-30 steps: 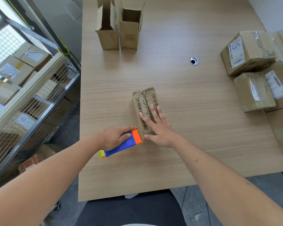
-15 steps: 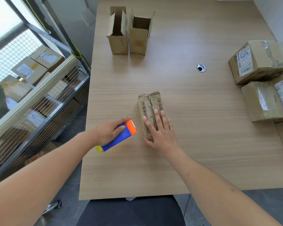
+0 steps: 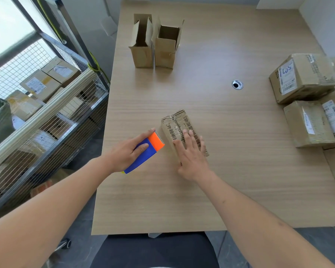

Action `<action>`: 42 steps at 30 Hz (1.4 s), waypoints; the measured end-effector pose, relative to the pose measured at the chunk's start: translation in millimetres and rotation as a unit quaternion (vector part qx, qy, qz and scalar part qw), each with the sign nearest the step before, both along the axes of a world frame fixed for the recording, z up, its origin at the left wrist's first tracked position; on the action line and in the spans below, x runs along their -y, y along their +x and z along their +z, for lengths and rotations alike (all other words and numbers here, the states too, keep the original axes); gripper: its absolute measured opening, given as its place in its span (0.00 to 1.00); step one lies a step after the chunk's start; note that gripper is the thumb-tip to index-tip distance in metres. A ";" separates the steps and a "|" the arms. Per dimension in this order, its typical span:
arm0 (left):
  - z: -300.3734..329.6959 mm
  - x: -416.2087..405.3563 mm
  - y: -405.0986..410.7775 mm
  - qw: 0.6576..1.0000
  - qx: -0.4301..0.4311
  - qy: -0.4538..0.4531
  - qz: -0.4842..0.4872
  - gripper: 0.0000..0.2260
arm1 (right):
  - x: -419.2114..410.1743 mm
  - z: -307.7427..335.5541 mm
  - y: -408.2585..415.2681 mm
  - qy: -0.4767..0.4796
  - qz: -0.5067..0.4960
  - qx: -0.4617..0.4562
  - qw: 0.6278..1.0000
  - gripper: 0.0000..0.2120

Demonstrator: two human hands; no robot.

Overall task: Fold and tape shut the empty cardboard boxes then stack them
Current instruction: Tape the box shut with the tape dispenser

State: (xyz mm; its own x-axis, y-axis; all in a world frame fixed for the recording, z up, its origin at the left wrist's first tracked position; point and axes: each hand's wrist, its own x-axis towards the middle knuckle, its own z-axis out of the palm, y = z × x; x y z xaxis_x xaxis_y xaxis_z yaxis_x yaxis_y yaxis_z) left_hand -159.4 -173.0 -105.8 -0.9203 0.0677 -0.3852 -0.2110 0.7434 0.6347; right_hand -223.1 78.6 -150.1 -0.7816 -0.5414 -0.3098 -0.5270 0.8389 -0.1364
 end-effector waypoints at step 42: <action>16.4 65.0 45.5 0.997 0.001 0.073 -0.033 0.34 | 47.3 21.8 -5.8 -0.112 0.181 0.205 0.955 0.38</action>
